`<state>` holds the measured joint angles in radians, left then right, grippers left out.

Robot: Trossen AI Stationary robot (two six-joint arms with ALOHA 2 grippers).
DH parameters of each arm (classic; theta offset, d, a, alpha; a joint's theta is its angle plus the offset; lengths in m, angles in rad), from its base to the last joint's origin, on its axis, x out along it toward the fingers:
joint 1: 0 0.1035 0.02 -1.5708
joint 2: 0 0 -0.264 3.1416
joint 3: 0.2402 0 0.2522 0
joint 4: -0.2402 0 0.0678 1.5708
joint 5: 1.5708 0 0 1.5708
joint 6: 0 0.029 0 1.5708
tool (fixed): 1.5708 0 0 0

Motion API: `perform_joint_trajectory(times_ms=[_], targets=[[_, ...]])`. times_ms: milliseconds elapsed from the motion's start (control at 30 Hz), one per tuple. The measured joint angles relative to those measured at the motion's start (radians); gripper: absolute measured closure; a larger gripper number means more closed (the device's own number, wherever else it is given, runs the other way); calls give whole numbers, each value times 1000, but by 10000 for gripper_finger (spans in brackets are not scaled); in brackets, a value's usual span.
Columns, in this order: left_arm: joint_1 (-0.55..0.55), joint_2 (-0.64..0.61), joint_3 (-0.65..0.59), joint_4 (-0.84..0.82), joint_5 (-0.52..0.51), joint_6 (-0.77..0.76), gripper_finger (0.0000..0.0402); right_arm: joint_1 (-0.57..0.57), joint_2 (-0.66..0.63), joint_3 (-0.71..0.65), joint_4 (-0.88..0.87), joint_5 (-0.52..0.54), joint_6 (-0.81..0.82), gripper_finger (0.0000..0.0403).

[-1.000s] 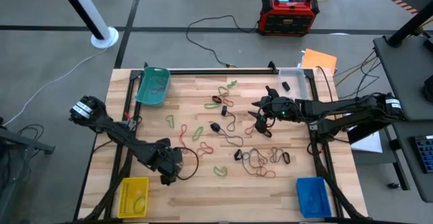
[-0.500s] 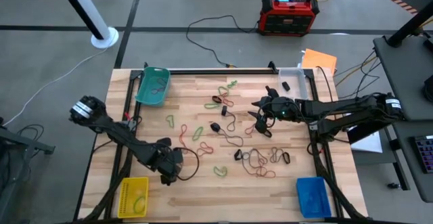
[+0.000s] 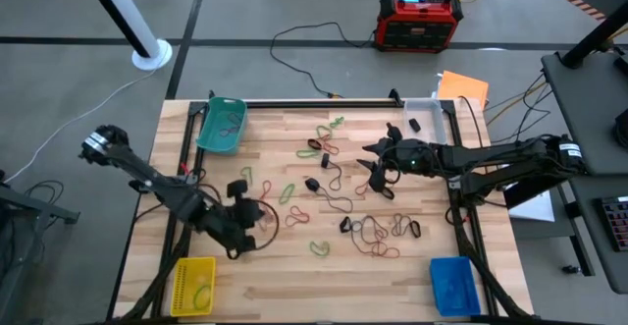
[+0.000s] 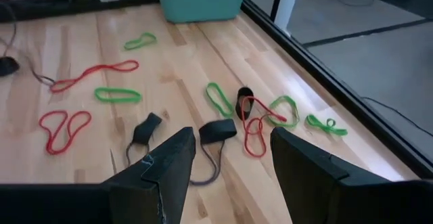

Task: Sort rubber bands into baskets
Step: Put the violet rubber band into the blue bin

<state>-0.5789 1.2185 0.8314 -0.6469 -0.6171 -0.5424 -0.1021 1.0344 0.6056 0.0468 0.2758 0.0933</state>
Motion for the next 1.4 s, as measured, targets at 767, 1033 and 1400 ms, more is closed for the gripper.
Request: perform_joint_trajectory(times_ms=[767,1033,1400], targets=[[216,-85,4,438,1,497,402,34,449,162,506,-366,-121,213],[259,-25,-44,546,46,545,401,37,463,199,466,-407,-166,213],[271,-21,-141,715,186,564,401,38,442,207,446,-434,-141,213]])
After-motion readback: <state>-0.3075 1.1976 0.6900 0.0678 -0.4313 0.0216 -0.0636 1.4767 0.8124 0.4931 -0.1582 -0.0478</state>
